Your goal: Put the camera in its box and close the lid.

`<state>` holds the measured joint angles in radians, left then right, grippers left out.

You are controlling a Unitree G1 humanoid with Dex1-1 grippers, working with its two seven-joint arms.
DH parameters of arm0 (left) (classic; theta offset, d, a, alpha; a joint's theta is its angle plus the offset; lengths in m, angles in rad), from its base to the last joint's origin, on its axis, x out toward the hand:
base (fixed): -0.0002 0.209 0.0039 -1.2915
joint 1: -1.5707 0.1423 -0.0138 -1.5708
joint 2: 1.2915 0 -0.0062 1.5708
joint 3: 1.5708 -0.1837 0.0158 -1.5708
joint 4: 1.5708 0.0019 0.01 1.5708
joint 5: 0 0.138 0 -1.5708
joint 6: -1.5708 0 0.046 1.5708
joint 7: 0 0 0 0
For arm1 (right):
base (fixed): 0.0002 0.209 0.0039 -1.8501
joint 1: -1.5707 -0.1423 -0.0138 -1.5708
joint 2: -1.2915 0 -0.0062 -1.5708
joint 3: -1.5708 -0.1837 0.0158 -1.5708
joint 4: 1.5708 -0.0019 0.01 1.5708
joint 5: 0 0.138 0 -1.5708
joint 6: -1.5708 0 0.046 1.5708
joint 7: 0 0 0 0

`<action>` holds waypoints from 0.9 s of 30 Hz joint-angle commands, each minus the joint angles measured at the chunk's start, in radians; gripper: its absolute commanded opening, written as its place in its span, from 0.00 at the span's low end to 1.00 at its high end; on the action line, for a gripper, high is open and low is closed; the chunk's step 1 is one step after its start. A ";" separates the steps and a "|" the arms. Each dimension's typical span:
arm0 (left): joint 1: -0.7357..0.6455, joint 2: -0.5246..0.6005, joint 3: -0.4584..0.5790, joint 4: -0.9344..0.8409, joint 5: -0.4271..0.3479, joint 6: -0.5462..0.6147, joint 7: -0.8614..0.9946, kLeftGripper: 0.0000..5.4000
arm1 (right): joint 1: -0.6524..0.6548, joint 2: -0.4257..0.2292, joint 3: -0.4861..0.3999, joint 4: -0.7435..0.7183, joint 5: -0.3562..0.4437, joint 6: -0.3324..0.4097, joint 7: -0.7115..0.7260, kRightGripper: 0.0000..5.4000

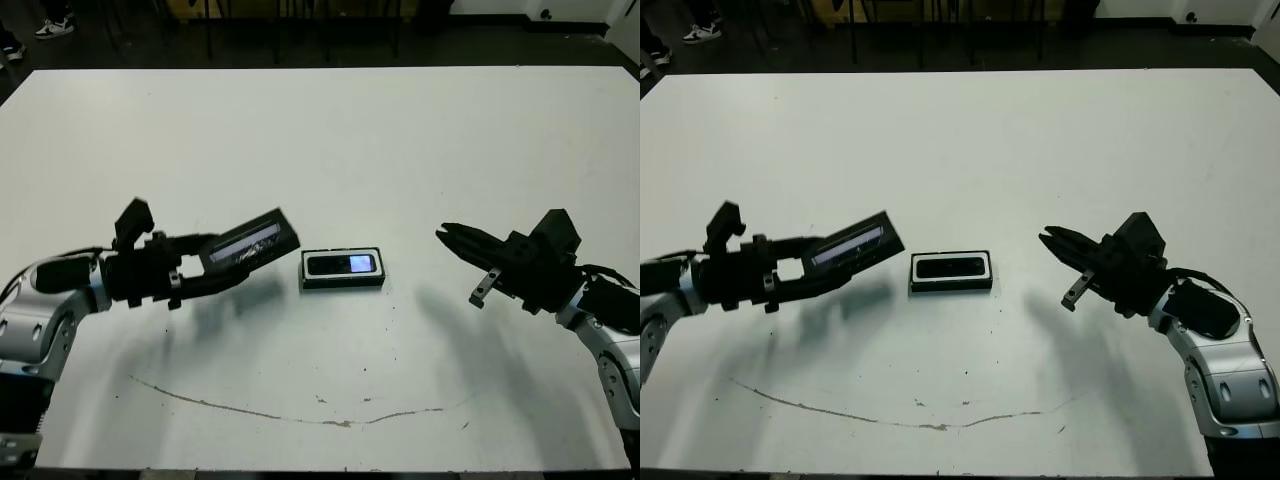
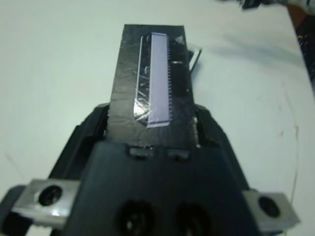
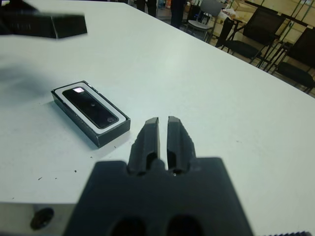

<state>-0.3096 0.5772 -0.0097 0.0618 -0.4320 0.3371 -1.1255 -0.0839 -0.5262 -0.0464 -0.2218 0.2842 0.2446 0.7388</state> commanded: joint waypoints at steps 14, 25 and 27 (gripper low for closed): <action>-0.205 -0.086 -0.209 0.191 0.117 0.003 -0.092 0.51 | 0.017 -0.033 0.004 -0.003 -0.008 0.024 -0.004 0.00; -0.284 -0.162 -0.263 0.360 0.186 -0.034 -0.122 0.51 | 0.017 -0.028 0.009 0.030 -0.015 -0.019 0.002 0.00; -0.289 -0.174 -0.263 0.380 0.191 -0.046 -0.123 0.51 | 0.017 -0.029 0.010 0.032 -0.012 -0.013 0.003 0.00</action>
<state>-0.5869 0.4067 -0.2660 0.4200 -0.2582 0.3000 -1.2467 -0.0758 -0.5475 -0.0423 -0.2078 0.2800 0.2283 0.7382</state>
